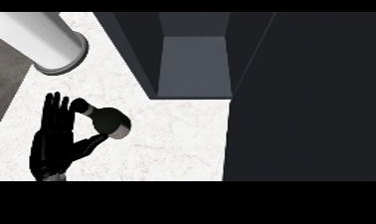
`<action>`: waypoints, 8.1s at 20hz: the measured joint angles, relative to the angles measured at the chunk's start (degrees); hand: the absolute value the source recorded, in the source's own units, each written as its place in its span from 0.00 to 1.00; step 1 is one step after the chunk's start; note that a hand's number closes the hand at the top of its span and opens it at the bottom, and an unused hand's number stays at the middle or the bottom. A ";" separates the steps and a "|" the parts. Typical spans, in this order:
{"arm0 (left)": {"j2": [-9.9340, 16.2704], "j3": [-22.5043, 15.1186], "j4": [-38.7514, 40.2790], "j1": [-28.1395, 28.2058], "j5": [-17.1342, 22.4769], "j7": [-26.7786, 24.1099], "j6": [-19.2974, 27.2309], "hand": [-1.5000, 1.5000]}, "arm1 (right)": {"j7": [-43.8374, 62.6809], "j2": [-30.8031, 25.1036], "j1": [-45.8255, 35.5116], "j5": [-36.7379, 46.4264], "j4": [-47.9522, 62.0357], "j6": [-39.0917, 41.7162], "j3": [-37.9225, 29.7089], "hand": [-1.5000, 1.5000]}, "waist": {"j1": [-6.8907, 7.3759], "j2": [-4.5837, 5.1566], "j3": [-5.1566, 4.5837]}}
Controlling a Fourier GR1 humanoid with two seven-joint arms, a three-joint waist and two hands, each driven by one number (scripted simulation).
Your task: Pick up the wine, place it into the cabinet and close the cabinet
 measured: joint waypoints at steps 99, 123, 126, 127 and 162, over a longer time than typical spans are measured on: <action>-0.67 -37.08 -17.41 -22.69 -12.15 14.32 21.80 1.00 | -0.34 3.36 0.76 -0.38 1.12 3.51 -1.51 0.00 | -0.31 -0.01 0.03; -0.72 -41.52 -0.21 -34.45 -4.77 5.08 36.95 1.00 | -0.67 2.24 0.91 -1.61 2.30 5.53 -3.12 0.00 | -0.71 0.05 0.00; -0.73 -41.82 1.55 -34.98 -2.30 2.42 38.10 1.00 | -0.35 2.40 0.16 -1.63 2.49 5.05 -2.89 0.00 | -0.62 0.06 0.00; -0.73 -42.27 2.01 -34.72 -1.85 1.65 38.42 1.00 | -0.51 2.47 0.61 -1.65 2.38 5.10 -2.78 0.00 | -0.63 0.04 0.00; -0.18 -27.89 32.10 -44.15 3.25 -13.70 26.91 1.00 | -1.84 2.46 0.66 -1.80 2.84 4.59 -2.98 0.00 | -0.67 0.13 0.00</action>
